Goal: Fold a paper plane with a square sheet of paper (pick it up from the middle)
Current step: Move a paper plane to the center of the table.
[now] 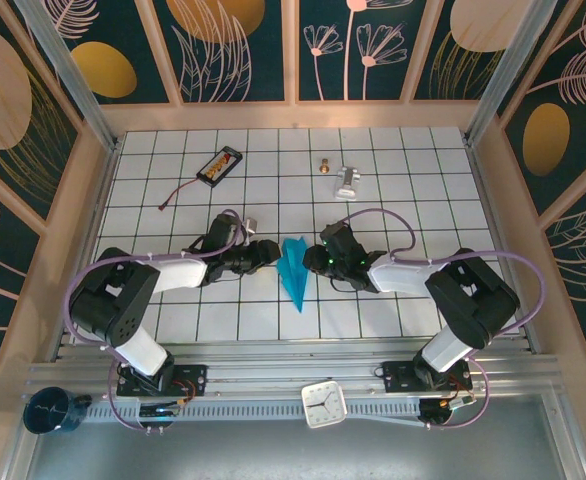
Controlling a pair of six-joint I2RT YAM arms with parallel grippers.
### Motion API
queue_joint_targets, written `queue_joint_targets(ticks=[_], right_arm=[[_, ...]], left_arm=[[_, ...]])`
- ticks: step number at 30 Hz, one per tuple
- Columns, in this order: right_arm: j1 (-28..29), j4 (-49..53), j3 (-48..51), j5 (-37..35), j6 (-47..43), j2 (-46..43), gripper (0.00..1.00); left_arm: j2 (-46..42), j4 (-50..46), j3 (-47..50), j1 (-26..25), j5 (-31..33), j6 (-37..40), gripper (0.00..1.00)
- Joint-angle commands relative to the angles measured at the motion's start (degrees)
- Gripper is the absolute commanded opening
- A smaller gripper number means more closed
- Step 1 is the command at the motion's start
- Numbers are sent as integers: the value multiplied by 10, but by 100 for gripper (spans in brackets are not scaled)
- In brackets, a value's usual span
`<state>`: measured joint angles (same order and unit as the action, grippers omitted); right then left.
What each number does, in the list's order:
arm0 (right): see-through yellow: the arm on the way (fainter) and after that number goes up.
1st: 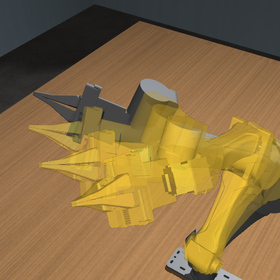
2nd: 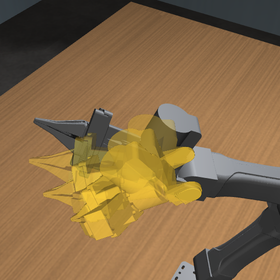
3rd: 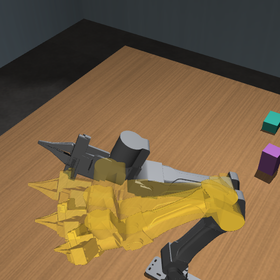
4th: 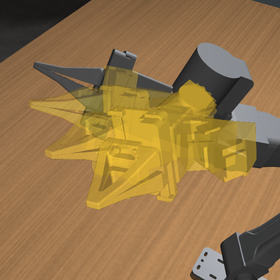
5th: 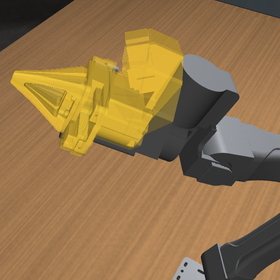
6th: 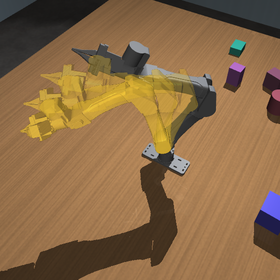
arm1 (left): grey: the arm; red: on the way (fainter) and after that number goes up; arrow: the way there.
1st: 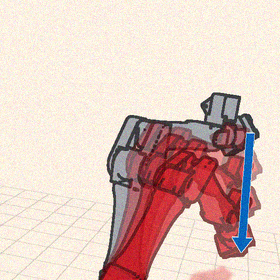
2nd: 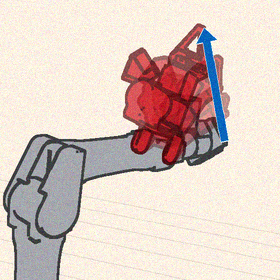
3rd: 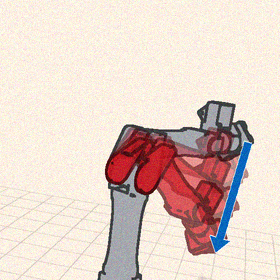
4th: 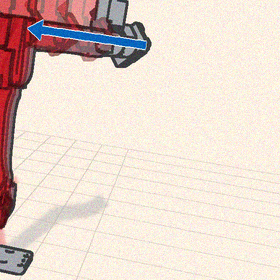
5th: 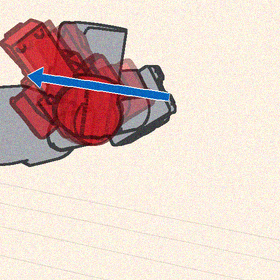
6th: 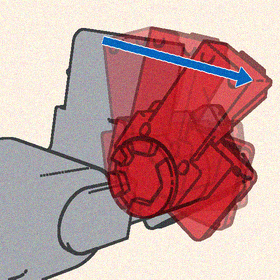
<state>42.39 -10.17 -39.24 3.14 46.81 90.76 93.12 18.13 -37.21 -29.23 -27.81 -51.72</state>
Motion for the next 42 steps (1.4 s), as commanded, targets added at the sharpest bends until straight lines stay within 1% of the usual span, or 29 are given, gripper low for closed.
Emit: queue_joint_targets(ticks=[1,4,7,10,13,17,18,21,24,27,32,34,38,39,42], right_arm=[[-4,-10,4,10,-12,-10,33],[-4,0,-3,10,-14,1,32],[-5,23,-7,-7,-13,8,23],[-9,28,1,-8,-12,6,14],[-12,27,8,-8,-12,0,9],[-13,24,13,-5,-12,-3,6],[-12,21,14,-3,-11,-4,6],[-12,15,16,-2,-10,-3,6],[-13,9,15,2,-9,2,6],[-12,5,15,5,-7,6,6],[-10,1,17,6,-3,9,5],[-10,0,17,6,-2,10,5],[-10,13,15,-5,1,10,0],[-10,22,14,-12,3,9,0],[-11,41,18,-32,13,2,0]], left_arm=[[-18,-14,-12,5,0,14,51],[-20,-24,-12,6,5,20,51],[-22,-27,-9,6,7,21,52],[-25,-32,-7,6,10,24,52],[-21,-38,-9,6,2,29,51],[-21,-32,-10,3,-27,27,52],[-22,-26,-10,0,-34,24,54],[-13,-30,-18,-11,-37,22,56],[12,-40,-29,-18,-36,27,54],[34,-30,-36,-23,-41,22,47],[68,4,-54,-32,-64,4,39],[78,3,-61,-34,-64,3,33],[78,-8,-64,-33,-57,4,12],[71,-13,-63,-32,-51,5,8],[46,-24,-52,-27,-25,-1,1]])
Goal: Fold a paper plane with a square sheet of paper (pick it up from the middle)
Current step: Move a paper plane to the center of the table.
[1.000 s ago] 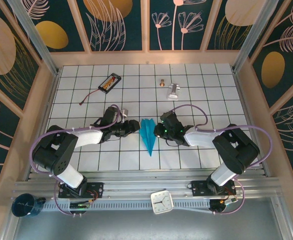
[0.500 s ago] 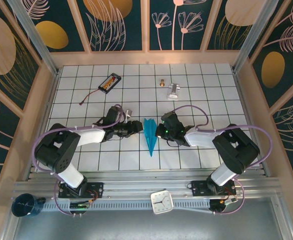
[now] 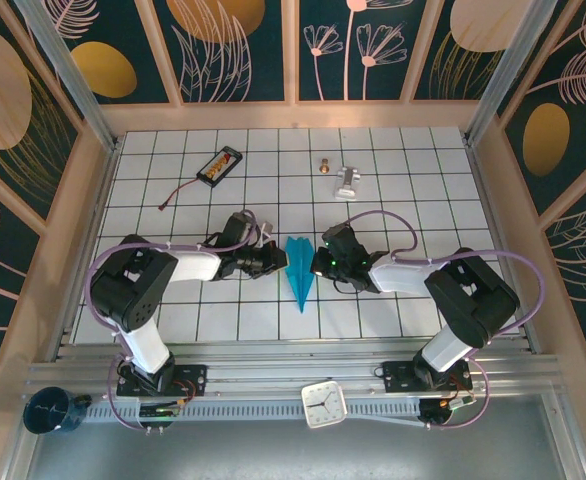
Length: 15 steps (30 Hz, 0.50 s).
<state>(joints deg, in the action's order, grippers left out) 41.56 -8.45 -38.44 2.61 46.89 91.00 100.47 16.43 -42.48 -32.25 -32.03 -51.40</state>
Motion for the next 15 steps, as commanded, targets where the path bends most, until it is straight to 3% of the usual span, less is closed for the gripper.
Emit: queue_joint_targets(ticks=[1,15], right_arm=[[-4,27,12,-30,16,-2,0],[-1,14,10,-29,44,10,0]], left_arm=[[-40,-8,5,4,25,-8,0],[-30,24,39,4,39,-43,1]])
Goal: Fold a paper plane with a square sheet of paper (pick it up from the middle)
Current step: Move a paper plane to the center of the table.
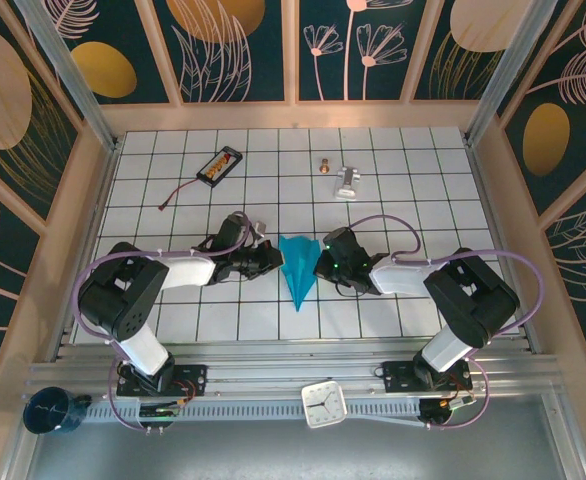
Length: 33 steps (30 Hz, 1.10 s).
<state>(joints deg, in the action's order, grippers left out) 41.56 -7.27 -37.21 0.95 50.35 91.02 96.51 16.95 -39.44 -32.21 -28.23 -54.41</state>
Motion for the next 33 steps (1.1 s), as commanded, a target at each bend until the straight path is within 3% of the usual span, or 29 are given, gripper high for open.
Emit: queue_joint_targets(ticks=[1,9,19,33], right_arm=[[-1,0,-4,-11,9,10,0],[-1,-17,-3,0,4,3,8],[-2,-22,10,1,1,-26,22],[-21,-5,16,-8,-16,-71,28]], left_arm=[[10,21,9,4,-2,-12,3],[6,23,5,4,-7,-14,22],[-13,16,6,7,-10,-13,32],[-75,-13,28,45,12,17,43]])
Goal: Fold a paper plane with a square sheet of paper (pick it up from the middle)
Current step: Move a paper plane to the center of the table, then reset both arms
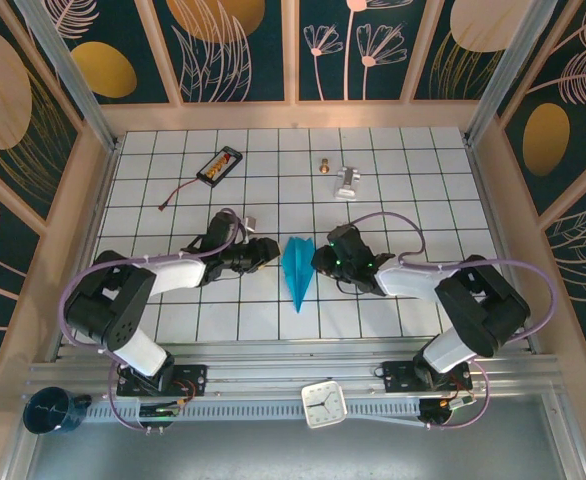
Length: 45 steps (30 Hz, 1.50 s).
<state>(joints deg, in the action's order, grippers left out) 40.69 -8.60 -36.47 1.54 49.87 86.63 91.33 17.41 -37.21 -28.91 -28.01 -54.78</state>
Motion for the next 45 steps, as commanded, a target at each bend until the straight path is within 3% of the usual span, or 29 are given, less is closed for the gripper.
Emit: queue_joint_targets(ticks=[1,5,8,11,15,16,18,21,23,27,30,31,35,38,40,42,45], right_arm=[[-15,13,8,-16,-16,-30,29],[-33,70,-14,-67,-62,-60,36],[-61,129,-41,-157,-114,-84,47],[-90,150,-56,-257,-169,-108,73],[-166,120,-49,-335,-221,-122,89],[-183,111,-45,-358,-229,-123,97],[-208,89,-31,-406,-244,-120,99],[-234,9,10,-475,-298,-107,99],[-252,-75,43,-476,-352,-95,99],[-276,-331,138,-414,-473,-76,99],[-301,-447,177,-360,-504,-51,99],[-308,-449,180,-338,-504,-52,99],[-365,-560,220,-224,-479,-57,99],[-399,-658,246,-163,-467,-10,99],[-402,-631,238,-138,-469,-14,99],[-401,-666,251,-108,-482,-4,99],[-403,-776,280,-109,-485,39,99]], left_arm=[[-29,-23,6,17,13,27,44],[-59,-65,-8,38,50,78,51],[-88,-102,-31,60,115,135,60],[-124,-114,-43,88,210,192,71],[-169,-85,-31,123,344,256,88],[-179,-76,-23,129,379,271,93],[-192,-58,-7,140,448,302,99],[-208,-18,26,153,548,362,99],[-216,52,69,164,582,415,99],[-191,281,180,179,589,461,99],[-133,420,218,202,552,456,99],[-127,375,195,209,545,449,99],[-95,366,165,241,483,479,99],[-86,426,183,265,454,487,99],[-60,505,211,285,422,476,99],[-58,518,220,285,393,485,99],[-31,584,240,288,347,502,99]])
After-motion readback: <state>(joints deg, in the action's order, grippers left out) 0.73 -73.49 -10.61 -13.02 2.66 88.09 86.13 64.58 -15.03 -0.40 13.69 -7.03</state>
